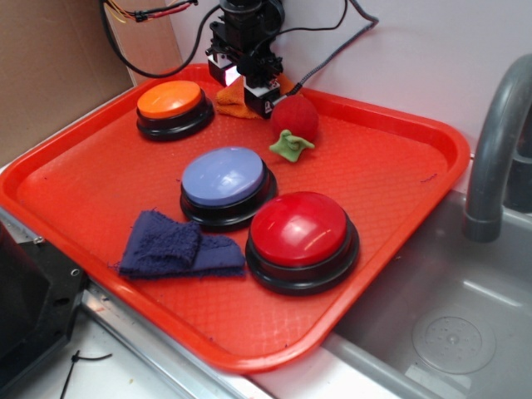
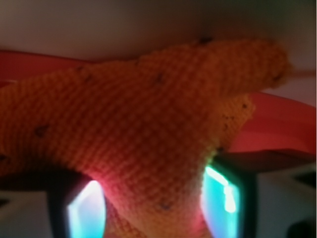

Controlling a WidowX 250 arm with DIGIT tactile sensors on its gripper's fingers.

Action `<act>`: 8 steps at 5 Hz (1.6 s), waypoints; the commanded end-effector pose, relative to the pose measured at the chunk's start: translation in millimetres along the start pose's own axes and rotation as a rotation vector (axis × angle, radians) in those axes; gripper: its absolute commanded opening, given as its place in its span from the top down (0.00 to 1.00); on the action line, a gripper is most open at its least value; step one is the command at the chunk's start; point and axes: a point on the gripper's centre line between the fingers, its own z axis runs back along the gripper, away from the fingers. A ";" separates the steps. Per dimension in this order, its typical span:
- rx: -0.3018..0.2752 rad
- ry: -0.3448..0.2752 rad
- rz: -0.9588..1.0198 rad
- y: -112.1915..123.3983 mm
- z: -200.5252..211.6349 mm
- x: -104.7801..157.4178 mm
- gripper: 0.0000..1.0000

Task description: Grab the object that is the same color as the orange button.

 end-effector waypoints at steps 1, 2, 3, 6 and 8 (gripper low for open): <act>-0.002 -0.059 0.012 7.4 20.0 13.2 1.00; -0.011 -0.040 0.018 6.7 22.6 12.4 1.00; -0.060 -0.021 0.034 7.1 40.1 5.0 1.00; -0.259 -0.081 0.270 0.5 141.1 -75.2 1.00; -0.364 -0.154 0.390 9.3 165.4 -145.0 1.00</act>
